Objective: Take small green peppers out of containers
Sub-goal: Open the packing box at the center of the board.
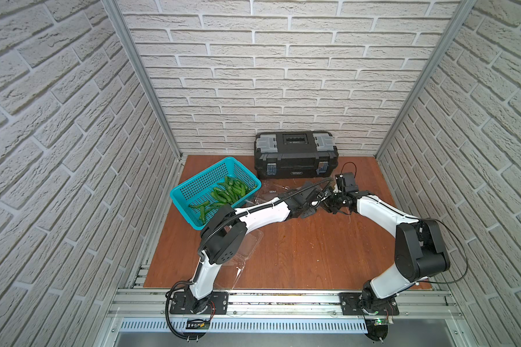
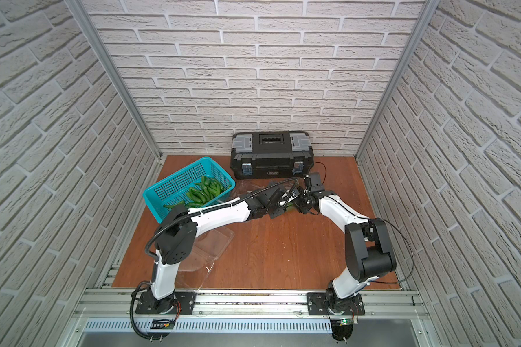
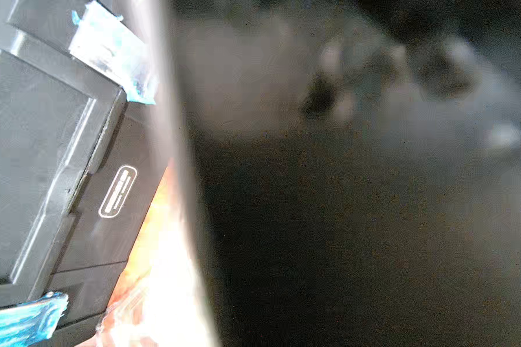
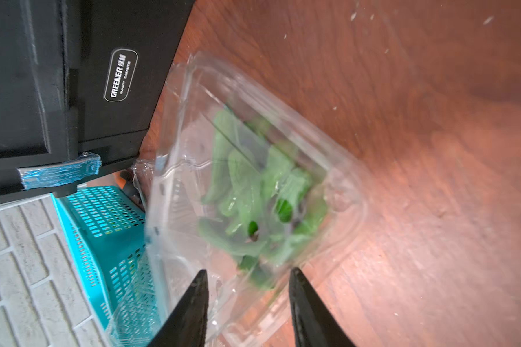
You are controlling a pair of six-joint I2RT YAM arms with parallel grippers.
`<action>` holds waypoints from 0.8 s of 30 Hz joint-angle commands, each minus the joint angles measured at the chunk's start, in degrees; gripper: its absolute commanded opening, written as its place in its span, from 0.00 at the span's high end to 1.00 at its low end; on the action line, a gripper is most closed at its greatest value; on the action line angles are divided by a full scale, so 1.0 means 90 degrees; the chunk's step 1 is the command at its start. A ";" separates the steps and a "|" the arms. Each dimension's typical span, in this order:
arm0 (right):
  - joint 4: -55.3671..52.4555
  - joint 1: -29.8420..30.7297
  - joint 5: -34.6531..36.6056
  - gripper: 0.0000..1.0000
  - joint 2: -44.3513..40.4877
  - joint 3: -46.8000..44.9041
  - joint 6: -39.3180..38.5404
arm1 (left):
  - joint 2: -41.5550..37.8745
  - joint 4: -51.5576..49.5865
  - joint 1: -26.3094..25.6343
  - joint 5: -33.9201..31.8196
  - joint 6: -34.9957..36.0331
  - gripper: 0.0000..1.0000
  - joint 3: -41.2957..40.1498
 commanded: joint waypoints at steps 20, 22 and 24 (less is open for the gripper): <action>0.0387 0.0138 -0.0989 0.36 -0.1510 -0.0499 -0.2260 | 0.0104 -0.0107 0.0355 0.0325 -0.0535 1.00 0.0121; 0.0765 0.0139 -0.1286 0.33 -0.1508 -0.0571 -0.2205 | 0.0102 -0.0126 0.0346 0.0374 -0.0556 1.00 0.0121; 0.0915 0.0143 -0.1429 0.33 -0.1519 -0.0567 -0.2187 | 0.0104 -0.0149 0.0353 0.0413 -0.0562 1.00 0.0130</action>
